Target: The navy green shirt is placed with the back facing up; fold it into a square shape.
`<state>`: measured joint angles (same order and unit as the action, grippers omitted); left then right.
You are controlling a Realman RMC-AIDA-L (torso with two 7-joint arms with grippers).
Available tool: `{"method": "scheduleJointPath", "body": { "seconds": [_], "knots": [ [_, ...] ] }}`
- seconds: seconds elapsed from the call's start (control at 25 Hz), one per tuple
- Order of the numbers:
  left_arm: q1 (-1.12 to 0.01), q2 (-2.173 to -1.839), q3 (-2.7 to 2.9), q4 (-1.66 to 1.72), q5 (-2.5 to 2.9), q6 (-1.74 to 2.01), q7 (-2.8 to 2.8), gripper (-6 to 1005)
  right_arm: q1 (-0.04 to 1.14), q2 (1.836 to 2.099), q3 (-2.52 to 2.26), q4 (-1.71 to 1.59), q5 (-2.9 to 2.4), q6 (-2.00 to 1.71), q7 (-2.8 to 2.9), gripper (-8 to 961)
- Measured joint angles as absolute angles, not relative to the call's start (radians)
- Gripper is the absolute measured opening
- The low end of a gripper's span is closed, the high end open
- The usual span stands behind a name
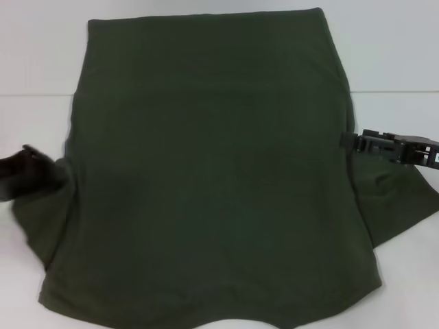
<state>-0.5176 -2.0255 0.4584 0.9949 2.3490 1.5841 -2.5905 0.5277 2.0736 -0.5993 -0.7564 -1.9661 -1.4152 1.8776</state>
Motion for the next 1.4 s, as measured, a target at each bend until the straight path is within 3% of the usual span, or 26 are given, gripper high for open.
{"method": "scheduleJointPath", "body": {
  "seconds": [0.16,0.4,0.76,0.88,1.04,1.12,1.32,1.4],
  "knots": [
    [-0.581,-2.047,0.464,0.9,2.347,1.53,-2.586,22,0.528,2.073,-0.597,-0.754,-1.969,-1.412,1.878,912],
    [-0.645,-2.015,0.533,0.72,2.361,1.487,-2.534,42,0.526,2.072,-0.596,-0.753,-1.971,-1.407,1.878,911],
    [-0.461,-2.015,0.428,0.787,2.063,1.713,-1.957,192,0.515,2.049,-0.601,-0.757,-1.971,-1.429,1.878,911],
    [-0.407,-2.037,0.435,0.788,2.059,1.724,-1.75,287,0.51,2.019,-0.603,-0.788,-2.005,-1.463,1.922,912],
    [-0.384,-2.053,0.409,0.778,2.051,1.709,-1.714,444,0.524,1.932,-0.6,-0.84,-2.19,-1.466,2.188,912],
    [-0.384,-2.056,0.398,0.776,2.049,1.706,-1.721,526,0.534,1.902,-0.589,-0.875,-2.289,-1.461,2.302,912],
    [-0.396,-2.059,0.393,0.777,2.04,1.704,-1.735,755,0.569,1.892,-0.559,-0.982,-2.485,-1.455,2.431,912],
    [-0.4,-2.059,0.393,0.776,2.029,1.703,-1.735,754,0.59,1.896,-0.566,-0.978,-2.519,-1.444,2.429,912]
  ]
}}
